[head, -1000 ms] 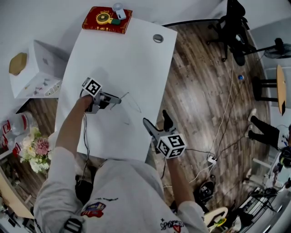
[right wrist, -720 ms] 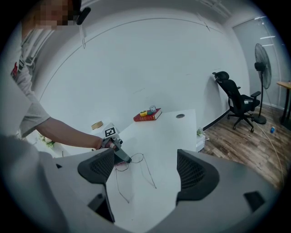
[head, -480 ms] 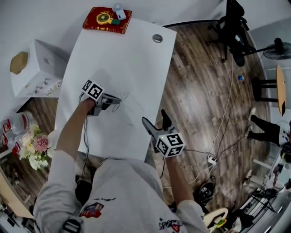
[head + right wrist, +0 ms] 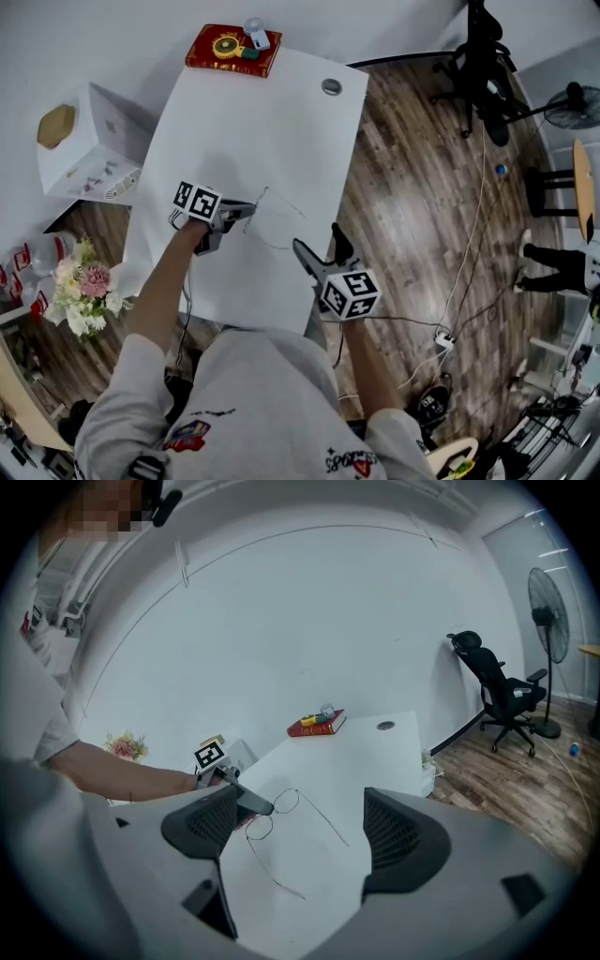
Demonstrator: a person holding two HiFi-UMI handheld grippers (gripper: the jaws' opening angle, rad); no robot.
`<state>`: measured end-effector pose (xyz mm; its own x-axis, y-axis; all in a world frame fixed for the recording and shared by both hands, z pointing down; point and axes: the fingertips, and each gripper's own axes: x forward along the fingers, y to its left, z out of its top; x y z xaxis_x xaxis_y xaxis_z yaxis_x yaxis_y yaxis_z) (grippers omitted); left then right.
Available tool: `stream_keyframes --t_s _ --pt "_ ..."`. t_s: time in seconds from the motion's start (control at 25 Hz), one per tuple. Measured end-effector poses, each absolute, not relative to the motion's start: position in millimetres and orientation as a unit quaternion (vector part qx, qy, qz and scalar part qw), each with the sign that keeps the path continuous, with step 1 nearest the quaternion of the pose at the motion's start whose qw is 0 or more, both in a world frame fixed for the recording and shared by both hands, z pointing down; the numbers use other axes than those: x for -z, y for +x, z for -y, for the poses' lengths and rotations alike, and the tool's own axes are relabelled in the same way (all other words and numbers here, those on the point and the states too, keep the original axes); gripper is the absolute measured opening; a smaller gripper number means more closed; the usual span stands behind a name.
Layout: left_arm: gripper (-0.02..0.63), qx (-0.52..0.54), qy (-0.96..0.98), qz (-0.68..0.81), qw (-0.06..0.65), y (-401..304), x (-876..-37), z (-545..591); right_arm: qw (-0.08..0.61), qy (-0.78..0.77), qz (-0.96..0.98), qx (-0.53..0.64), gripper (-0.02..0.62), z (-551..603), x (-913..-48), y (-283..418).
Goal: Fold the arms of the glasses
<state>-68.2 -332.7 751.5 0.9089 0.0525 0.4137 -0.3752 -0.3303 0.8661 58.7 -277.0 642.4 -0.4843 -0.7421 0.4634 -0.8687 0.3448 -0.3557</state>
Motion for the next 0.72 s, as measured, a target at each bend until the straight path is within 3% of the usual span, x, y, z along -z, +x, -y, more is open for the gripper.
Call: stream_keyframes --t_s 0.56,0.72 --pt "0.006 -0.102 0.821 0.224 0.516 -102.3 -679.6 301.8 0.096 0.479 0.84 -0.237 0.413 267.5 -600.7 31.2" --pt "0.008 -0.092 0.828 0.225 0.506 -106.8 -656.5 278.1 0.103 0.427 0.862 -0.253 0.387 262.7 -589.7 17.7"
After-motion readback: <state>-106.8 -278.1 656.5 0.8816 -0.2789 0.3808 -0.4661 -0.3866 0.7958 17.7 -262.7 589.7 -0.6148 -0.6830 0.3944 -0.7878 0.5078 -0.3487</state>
